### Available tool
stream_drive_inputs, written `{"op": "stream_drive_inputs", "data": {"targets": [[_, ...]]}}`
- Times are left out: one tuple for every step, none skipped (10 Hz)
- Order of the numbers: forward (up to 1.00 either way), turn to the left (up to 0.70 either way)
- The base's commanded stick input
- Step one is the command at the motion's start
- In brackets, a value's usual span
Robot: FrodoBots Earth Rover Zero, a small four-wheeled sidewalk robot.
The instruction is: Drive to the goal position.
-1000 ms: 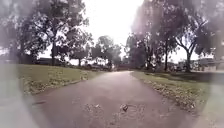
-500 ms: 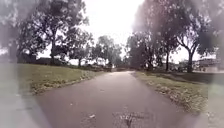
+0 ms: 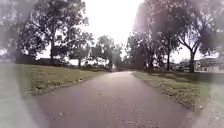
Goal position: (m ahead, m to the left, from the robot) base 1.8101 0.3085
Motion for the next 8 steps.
{"op": "stream_drive_inputs", "data": {"targets": [[0.7,-0.3],[0.7,-0.33],[0.7,-0.13],[0.7,-0.08],[0.7,-0.02],[0.7,0.0],[0.7,0.0],[0.7,0.0]]}}
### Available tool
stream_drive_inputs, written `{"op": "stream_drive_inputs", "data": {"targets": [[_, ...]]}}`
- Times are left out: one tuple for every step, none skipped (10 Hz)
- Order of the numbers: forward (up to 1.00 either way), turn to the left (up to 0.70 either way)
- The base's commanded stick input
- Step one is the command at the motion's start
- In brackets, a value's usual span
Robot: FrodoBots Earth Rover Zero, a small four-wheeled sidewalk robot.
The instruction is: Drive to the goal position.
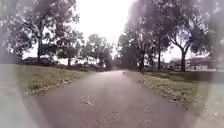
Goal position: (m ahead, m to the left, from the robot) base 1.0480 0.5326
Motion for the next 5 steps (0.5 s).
{"op": "stream_drive_inputs", "data": {"targets": [[0.7,0.0],[0.7,0.0],[0.7,0.0],[0.7,0.0],[0.7,0.0]]}}
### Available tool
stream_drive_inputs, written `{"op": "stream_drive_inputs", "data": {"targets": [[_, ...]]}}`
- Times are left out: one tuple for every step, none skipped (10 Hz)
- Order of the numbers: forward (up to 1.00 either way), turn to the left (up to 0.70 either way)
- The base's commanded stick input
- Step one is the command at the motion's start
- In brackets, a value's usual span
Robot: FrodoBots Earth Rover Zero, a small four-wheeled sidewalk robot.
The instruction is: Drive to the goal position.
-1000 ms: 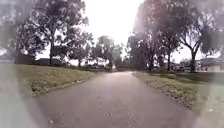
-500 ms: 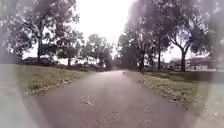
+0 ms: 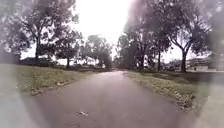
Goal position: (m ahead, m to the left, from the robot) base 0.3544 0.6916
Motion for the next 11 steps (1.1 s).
{"op": "stream_drive_inputs", "data": {"targets": [[0.7,0.0],[0.7,0.0],[0.7,0.0],[0.7,0.0],[0.7,0.0],[0.7,0.0],[0.7,0.0],[0.7,0.0],[0.7,0.0],[0.7,0.0],[0.7,0.0]]}}
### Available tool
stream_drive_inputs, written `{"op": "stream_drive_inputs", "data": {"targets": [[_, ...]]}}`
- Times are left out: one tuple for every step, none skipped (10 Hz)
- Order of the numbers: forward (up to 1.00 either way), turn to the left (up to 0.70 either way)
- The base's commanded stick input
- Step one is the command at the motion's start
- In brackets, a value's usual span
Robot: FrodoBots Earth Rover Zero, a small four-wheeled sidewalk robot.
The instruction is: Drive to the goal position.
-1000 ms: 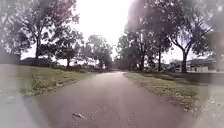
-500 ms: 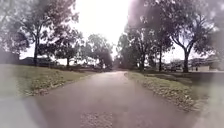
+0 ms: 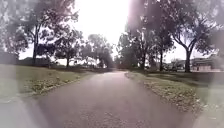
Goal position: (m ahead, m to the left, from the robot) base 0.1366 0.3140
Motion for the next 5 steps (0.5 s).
{"op": "stream_drive_inputs", "data": {"targets": [[0.7,0.0],[0.7,0.0],[0.7,0.0],[0.7,0.0],[0.7,0.0]]}}
